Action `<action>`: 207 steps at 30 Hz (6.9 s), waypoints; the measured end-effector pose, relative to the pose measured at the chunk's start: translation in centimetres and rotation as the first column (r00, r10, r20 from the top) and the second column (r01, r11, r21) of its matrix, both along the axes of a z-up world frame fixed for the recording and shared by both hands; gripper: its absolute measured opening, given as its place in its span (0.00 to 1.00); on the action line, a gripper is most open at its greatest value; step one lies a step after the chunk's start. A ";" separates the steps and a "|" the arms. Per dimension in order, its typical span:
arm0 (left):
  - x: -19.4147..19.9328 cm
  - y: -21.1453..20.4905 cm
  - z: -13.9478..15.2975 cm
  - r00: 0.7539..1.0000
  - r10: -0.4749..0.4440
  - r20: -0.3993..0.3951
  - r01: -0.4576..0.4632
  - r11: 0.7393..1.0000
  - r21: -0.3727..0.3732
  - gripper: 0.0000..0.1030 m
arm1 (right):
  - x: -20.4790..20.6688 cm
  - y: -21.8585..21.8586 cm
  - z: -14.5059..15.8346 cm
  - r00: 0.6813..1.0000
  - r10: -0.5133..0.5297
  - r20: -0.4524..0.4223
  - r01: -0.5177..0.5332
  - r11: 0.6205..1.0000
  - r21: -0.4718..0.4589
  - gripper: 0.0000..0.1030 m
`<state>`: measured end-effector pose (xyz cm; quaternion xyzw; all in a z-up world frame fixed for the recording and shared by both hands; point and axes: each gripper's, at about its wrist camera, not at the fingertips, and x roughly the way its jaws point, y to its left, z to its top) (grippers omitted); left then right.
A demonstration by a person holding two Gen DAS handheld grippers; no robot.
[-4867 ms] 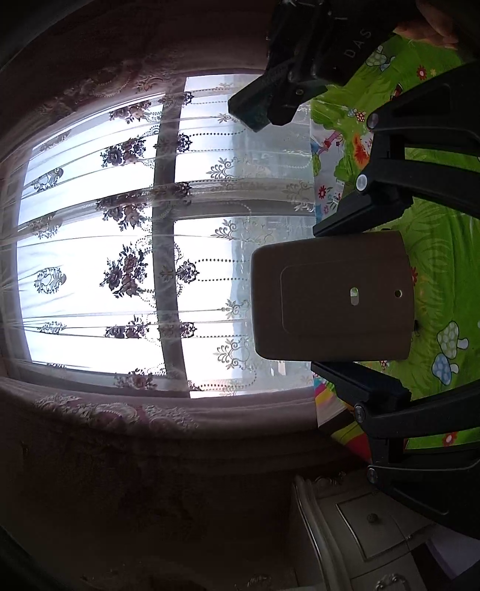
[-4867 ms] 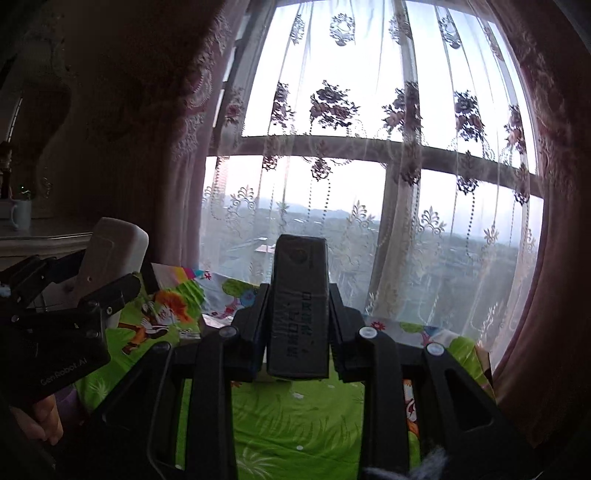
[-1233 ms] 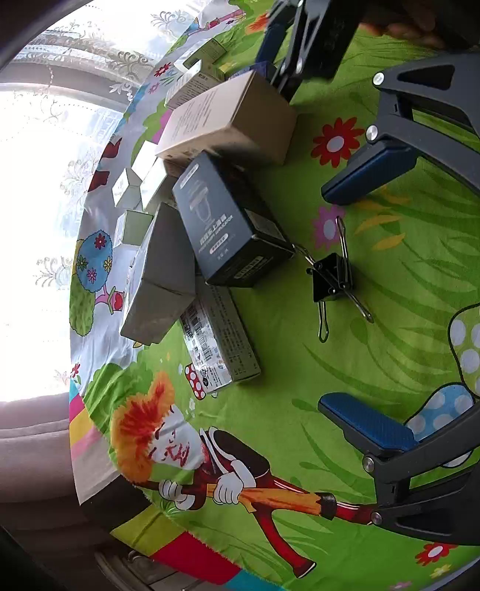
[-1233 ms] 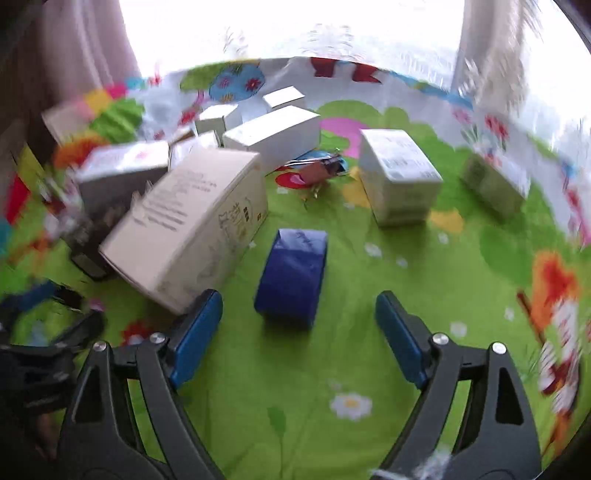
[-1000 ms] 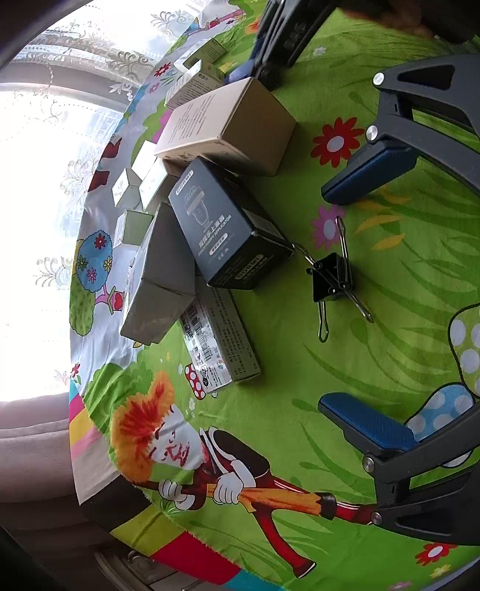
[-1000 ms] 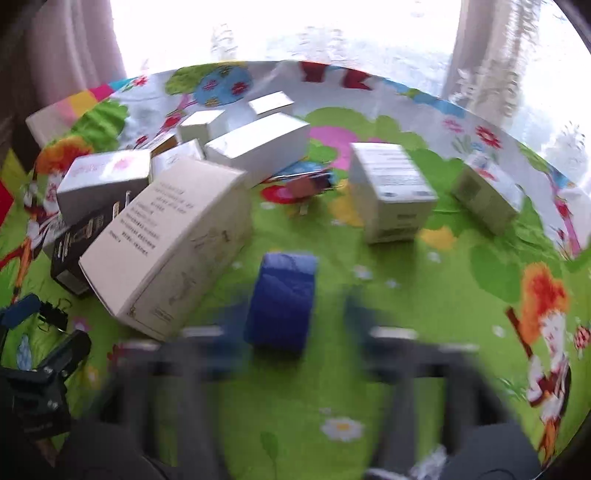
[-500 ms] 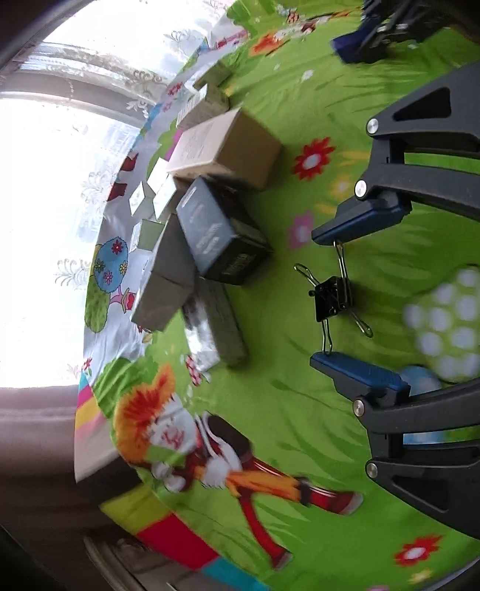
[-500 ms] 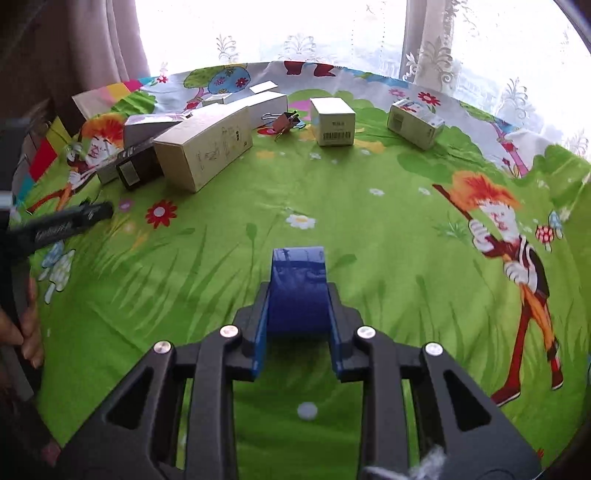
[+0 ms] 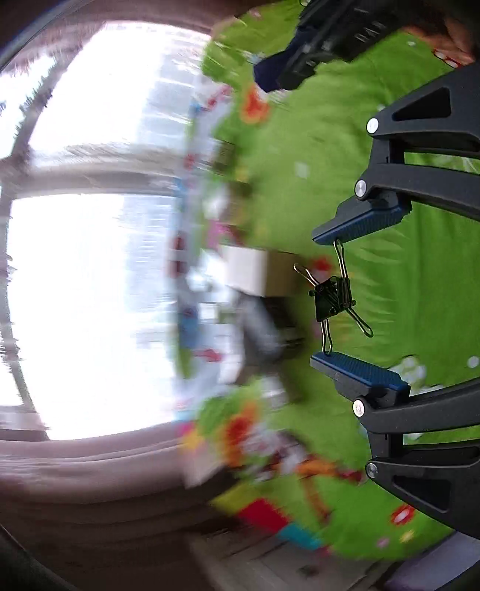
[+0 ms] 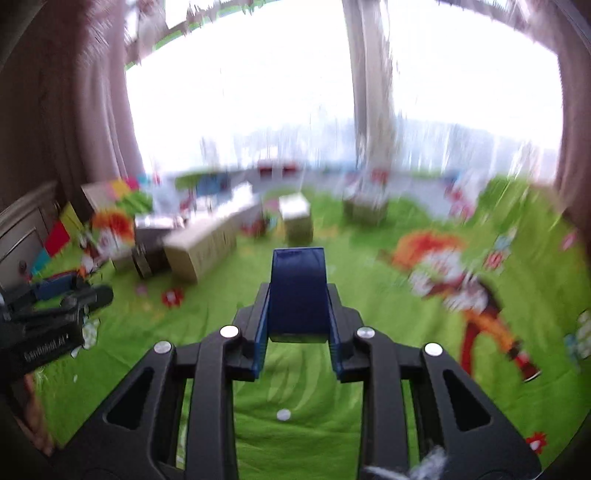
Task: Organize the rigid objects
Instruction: 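Carry the tape roll and binder clip over to the purple storage box, then open both tools to release the tape roll and clip into the box, then grasp the beige printed box with the right tool while the left grasps the black DORMI box, then lift both boxes and carry them to the purple storage box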
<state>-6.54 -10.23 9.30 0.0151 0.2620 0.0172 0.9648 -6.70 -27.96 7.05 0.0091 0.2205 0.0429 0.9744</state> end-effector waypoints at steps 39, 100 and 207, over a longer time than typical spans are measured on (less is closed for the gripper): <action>-13.8 10.5 4.3 0.974 0.182 0.137 -0.170 0.981 -0.094 0.59 | -11.0 15.2 7.2 0.840 0.521 0.149 -0.504 0.852 -0.141 0.30; -12.0 22.7 -4.6 0.820 0.263 -0.508 -0.456 0.838 -0.301 0.84 | -2.9 21.2 -0.2 0.736 0.559 -0.382 -0.616 0.787 -0.033 0.82; -9.2 -7.9 11.0 0.882 -0.248 0.400 0.255 0.966 0.036 0.39 | -11.9 -4.1 9.3 0.910 -0.137 0.390 0.122 0.990 0.064 0.53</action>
